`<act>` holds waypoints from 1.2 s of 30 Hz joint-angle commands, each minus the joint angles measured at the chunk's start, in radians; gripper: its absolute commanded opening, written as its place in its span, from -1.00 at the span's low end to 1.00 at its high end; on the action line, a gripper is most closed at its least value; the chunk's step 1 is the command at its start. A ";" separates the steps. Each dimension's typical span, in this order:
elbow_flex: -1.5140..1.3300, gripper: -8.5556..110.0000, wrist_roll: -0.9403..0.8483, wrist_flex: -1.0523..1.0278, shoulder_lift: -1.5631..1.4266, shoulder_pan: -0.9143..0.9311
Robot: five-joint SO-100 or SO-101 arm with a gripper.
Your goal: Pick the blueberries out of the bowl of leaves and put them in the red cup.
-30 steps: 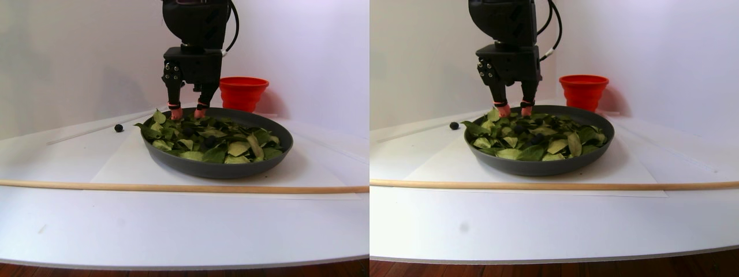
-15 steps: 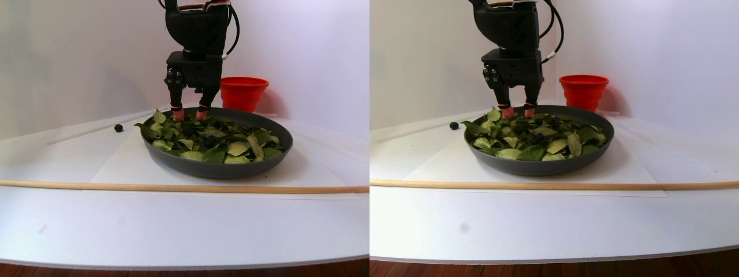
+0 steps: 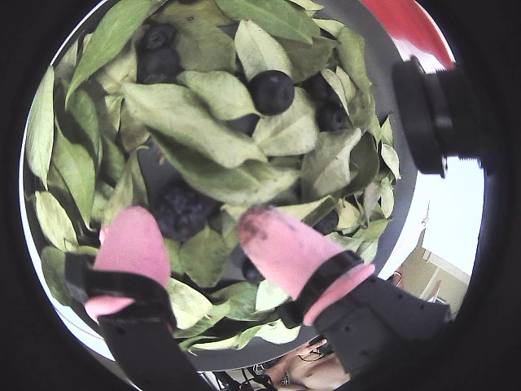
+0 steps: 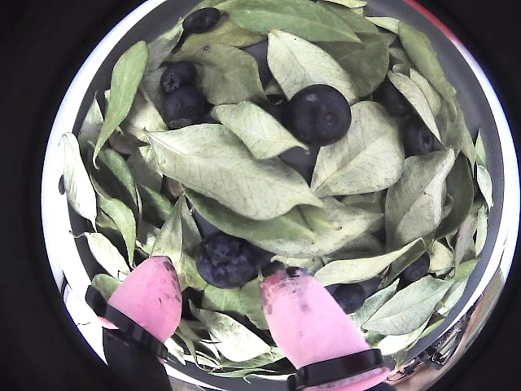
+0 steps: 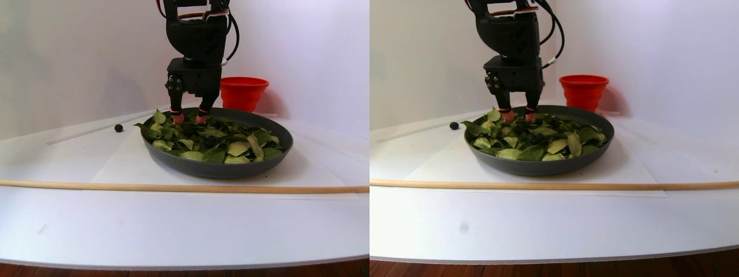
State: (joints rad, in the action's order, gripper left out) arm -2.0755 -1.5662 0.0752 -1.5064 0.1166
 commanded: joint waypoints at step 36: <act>0.078 -0.54 0.061 0.051 0.066 -0.015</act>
State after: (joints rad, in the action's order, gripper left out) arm -2.0448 -1.5079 0.1028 -1.4220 0.0905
